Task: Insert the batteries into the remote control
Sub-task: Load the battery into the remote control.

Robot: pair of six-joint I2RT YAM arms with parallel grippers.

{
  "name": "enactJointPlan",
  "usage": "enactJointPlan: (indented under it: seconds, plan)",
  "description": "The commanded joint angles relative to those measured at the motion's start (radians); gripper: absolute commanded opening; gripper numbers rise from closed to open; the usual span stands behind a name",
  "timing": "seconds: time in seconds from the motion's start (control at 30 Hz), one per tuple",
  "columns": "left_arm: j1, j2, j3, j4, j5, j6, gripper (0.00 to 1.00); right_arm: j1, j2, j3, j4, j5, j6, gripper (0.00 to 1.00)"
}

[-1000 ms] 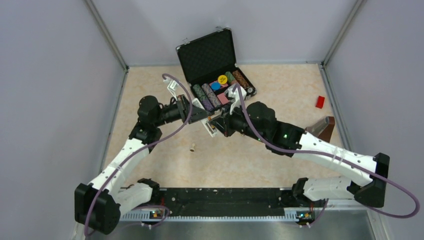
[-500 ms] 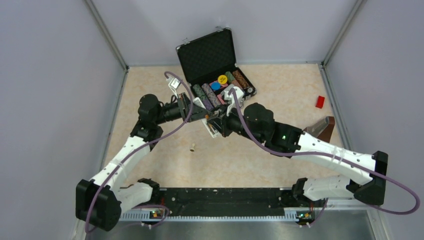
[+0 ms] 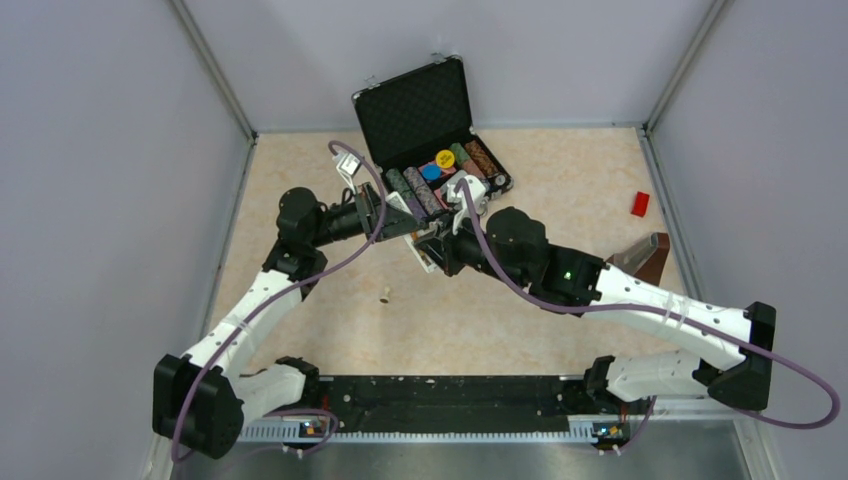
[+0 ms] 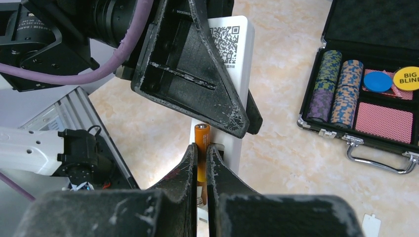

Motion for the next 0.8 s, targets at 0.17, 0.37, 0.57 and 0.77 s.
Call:
enactJointPlan:
  seconds: [0.17,0.37,0.57,0.77]
  plan:
    - [-0.001,-0.01,0.032,0.082,0.003,-0.017,0.0,0.013,-0.011,-0.01,-0.046,-0.017,-0.087,0.0]
    - [-0.001,-0.009,0.028,0.072,-0.004,-0.016,0.0,0.014,-0.011,-0.003,-0.068,-0.028,-0.094,0.0]
    - [0.001,-0.004,0.03,0.069,-0.014,-0.011,0.0,0.013,-0.014,-0.017,-0.073,-0.05,-0.082,0.0]
    - [0.002,0.001,0.031,0.07,-0.011,-0.013,0.0,0.014,-0.011,-0.018,-0.078,-0.017,-0.048,0.02]
